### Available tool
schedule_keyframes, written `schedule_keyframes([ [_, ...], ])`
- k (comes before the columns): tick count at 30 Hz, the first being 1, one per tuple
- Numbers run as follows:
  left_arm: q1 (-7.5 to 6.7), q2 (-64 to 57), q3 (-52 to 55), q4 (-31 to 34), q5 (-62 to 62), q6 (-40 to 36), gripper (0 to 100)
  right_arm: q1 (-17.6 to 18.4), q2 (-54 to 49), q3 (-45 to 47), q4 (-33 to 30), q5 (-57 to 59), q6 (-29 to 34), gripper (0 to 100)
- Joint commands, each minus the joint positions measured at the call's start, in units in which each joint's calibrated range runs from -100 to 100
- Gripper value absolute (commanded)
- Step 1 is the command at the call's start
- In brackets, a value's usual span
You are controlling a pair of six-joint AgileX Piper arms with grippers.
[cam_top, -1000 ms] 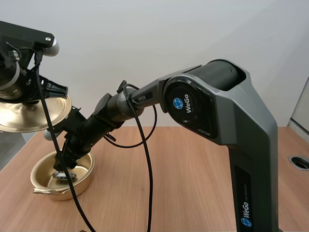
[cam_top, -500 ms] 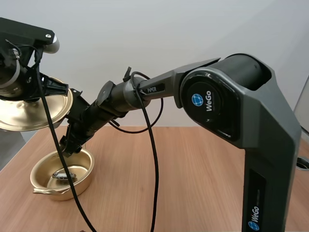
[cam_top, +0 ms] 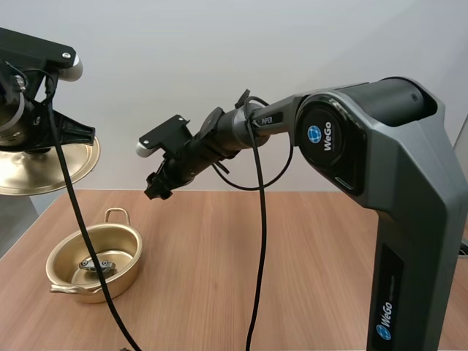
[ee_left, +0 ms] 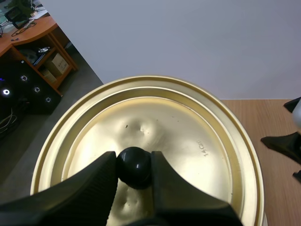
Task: Open the pot, put the car inside, and close it
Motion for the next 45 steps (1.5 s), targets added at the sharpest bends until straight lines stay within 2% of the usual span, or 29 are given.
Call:
schedule_keyframes([
  [1, 0.03, 0.52, 0.01, -0.13, -0.13, -0.01, 0, -2.72, -0.01, -0.05, -0.01, 3.19, 2.73, 100],
  [6, 0.03, 4.97, 0.01, -1.3, 0.06, -0.01, 0, -7.19, -1.51, -0.05, -0.01, 18.71, 9.51, 100],
  [9, 0.03, 8.28, 0.95, -3.07, -0.13, -0.01, 0, -9.52, -3.61, -0.05, 0.1, 27.9, 11.52, 100],
  [12, 0.03, 11.12, 4.52, -5.23, -1.67, 1.03, 0, -11.35, -5.9, -0.05, 0.1, 33.36, 13.37, 100],
  [18, 0.03, 15.22, 14.48, -8.12, -12.56, 5.22, 0, -14.27, -13.14, 0.49, 0.64, 40.01, 13.67, 100],
  [26, 0.03, 15.95, 18.58, -8.68, -14.33, 8.72, 0, -14.7, -24.68, 3.7, 1.3, 41.47, 15.41, 100],
  [37, 0.03, 16.1, 18.93, -10.39, -10.24, 10.16, 0, -14.7, -37.52, 4.3, -1.97, 45.01, 19.02, 100],
  [45, 0.03, 16.1, 26.66, -9.62, -24.63, 10.87, 0, -14.7, -43.38, 4.3, -2.72, 48.3, 20.43, 100],
])
